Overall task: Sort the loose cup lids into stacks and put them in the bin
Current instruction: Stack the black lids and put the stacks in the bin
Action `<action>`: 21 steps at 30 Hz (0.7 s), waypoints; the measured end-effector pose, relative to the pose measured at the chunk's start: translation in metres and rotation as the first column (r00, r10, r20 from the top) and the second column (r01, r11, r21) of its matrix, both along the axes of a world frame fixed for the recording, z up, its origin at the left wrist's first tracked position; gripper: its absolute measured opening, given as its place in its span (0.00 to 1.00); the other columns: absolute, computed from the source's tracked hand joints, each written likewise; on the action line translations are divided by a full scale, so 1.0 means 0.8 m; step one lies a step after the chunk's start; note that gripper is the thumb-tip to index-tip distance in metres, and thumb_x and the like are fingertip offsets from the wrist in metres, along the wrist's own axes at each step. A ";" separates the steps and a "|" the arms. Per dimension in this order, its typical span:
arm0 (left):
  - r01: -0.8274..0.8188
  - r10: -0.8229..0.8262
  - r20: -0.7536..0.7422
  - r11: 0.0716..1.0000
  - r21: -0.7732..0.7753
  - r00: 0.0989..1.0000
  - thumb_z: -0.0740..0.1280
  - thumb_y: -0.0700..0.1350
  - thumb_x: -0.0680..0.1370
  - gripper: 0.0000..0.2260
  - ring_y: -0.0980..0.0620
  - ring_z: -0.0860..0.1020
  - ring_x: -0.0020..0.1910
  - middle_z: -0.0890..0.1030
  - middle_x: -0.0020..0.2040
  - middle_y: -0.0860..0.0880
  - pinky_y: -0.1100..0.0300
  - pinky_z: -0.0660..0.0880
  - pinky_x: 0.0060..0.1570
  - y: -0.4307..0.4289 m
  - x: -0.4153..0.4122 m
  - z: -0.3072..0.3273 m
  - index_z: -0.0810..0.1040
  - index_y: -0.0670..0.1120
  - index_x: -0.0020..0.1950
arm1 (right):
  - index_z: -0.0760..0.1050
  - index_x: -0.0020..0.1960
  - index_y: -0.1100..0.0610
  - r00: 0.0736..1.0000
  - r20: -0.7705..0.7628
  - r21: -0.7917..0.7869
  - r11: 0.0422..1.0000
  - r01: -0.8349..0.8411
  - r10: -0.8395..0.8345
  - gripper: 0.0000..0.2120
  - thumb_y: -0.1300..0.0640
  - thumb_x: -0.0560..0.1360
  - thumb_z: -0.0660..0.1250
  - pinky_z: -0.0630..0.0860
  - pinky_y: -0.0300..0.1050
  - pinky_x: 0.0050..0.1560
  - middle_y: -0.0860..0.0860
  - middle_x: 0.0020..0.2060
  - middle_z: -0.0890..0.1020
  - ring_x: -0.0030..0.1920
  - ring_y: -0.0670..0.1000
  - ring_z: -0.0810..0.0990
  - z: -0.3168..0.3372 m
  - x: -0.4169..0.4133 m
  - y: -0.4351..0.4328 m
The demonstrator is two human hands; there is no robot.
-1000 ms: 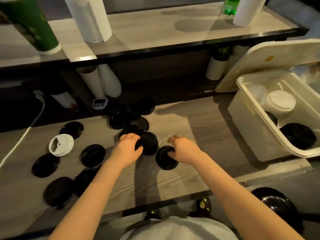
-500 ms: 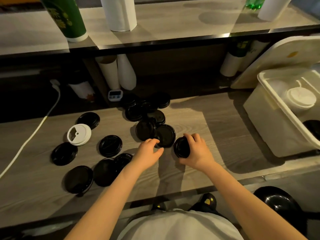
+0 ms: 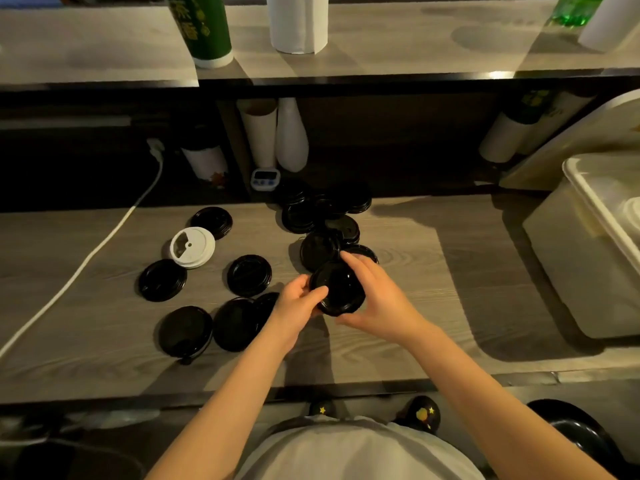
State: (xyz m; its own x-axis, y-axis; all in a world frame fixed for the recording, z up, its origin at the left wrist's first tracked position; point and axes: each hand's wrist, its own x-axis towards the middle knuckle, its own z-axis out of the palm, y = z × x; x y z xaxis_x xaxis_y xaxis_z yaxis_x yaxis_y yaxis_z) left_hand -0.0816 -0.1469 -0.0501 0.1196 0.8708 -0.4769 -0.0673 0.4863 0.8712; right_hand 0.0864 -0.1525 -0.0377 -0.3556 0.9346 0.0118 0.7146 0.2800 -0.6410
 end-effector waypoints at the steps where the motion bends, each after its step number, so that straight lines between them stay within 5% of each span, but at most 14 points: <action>1: -0.065 0.065 -0.010 0.998 0.012 0.998 0.63 0.37 0.78 0.07 0.49 0.80 0.50 0.81 0.51 0.43 0.57 0.77 0.46 0.000 -0.009 0.002 0.76 0.45 0.53 | 0.54 0.76 0.54 1.000 -0.012 -0.013 1.000 0.015 -0.015 0.46 0.49 0.67 0.75 0.63 0.42 0.70 0.50 0.72 0.63 0.71 0.50 0.62 -0.001 -0.006 0.004; 5: -0.320 0.323 -0.072 0.946 0.053 0.944 0.63 0.36 0.78 0.09 0.50 0.79 0.51 0.80 0.52 0.45 0.56 0.76 0.50 0.004 -0.067 0.005 0.74 0.43 0.58 | 0.53 0.76 0.54 0.997 0.060 -0.042 0.998 0.052 -0.049 0.39 0.51 0.73 0.70 0.65 0.44 0.68 0.52 0.72 0.64 0.71 0.51 0.64 -0.012 -0.031 0.013; 8: -0.427 0.432 -0.123 0.902 0.065 0.893 0.63 0.36 0.78 0.10 0.48 0.78 0.53 0.79 0.54 0.44 0.53 0.75 0.54 -0.001 -0.105 0.003 0.73 0.43 0.59 | 0.57 0.75 0.56 0.983 0.139 -0.101 0.989 -0.110 0.123 0.33 0.54 0.74 0.68 0.64 0.45 0.68 0.53 0.73 0.63 0.72 0.54 0.63 -0.028 -0.066 0.015; 15: -0.575 0.582 -0.141 0.813 0.088 0.801 0.64 0.36 0.77 0.08 0.46 0.78 0.49 0.80 0.45 0.47 0.47 0.73 0.55 -0.016 -0.141 -0.001 0.74 0.49 0.45 | 0.44 0.78 0.53 0.882 0.323 -0.295 0.922 -0.250 0.343 0.50 0.45 0.68 0.73 0.54 0.57 0.73 0.52 0.77 0.50 0.75 0.56 0.50 -0.067 -0.141 0.030; 21: -0.598 0.599 -0.175 0.799 0.064 0.781 0.65 0.38 0.76 0.06 0.44 0.79 0.54 0.81 0.52 0.42 0.46 0.74 0.58 -0.020 -0.150 -0.008 0.75 0.49 0.48 | 0.55 0.75 0.51 0.875 0.390 -0.175 0.956 -0.235 0.287 0.41 0.44 0.68 0.71 0.61 0.55 0.69 0.51 0.70 0.63 0.70 0.56 0.61 -0.078 -0.148 0.026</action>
